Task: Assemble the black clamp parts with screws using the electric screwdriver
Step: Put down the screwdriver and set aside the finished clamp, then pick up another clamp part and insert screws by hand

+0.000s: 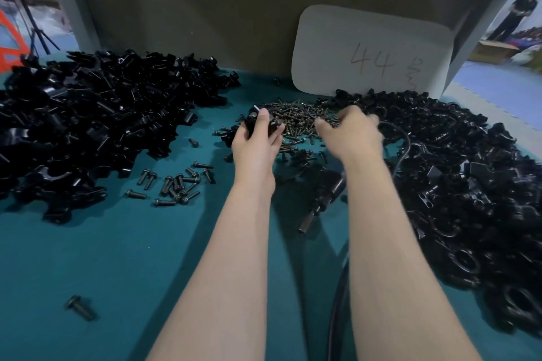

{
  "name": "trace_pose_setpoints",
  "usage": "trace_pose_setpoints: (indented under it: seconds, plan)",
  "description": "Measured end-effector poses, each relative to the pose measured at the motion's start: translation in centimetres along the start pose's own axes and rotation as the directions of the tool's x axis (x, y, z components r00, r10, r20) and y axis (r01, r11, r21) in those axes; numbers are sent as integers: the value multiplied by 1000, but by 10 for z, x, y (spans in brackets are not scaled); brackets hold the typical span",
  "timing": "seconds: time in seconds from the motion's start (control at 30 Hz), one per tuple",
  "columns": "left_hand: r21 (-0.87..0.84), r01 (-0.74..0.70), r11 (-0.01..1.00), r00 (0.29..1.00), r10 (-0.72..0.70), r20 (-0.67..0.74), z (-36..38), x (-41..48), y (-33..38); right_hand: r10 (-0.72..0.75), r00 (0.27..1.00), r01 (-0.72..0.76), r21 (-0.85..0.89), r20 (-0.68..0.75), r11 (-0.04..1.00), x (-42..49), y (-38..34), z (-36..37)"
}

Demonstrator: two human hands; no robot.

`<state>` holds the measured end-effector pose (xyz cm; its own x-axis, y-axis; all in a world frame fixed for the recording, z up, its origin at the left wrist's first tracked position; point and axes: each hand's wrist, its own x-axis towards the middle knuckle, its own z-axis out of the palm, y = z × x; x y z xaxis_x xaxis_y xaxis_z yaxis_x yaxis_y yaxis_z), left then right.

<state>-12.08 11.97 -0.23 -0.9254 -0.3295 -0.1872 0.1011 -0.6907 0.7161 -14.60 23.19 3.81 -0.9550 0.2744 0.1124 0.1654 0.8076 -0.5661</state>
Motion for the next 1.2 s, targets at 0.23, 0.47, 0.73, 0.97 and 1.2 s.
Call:
trace_pose_setpoints:
  seconds: [0.23,0.47,0.73,0.97,1.2]
  plan:
    - [-261,199,945,980,-191,55,-5,0,6,147,964,-100,-209,222,973,3,19,5]
    - [-271,218,938,975,-218,30,-7,4,5,110,990,-120,122,85,985,12,31,0]
    - [-272,204,941,978,-207,18,-11,5,6,36,985,-162,842,168,514,5,24,-14]
    - [-256,207,944,977,-212,8,-10,7,5,112,944,-295,947,310,-131,-3,18,-23]
    - [-227,201,953,979,-202,18,-10,6,5,88,905,-356,856,415,-376,-11,19,-31]
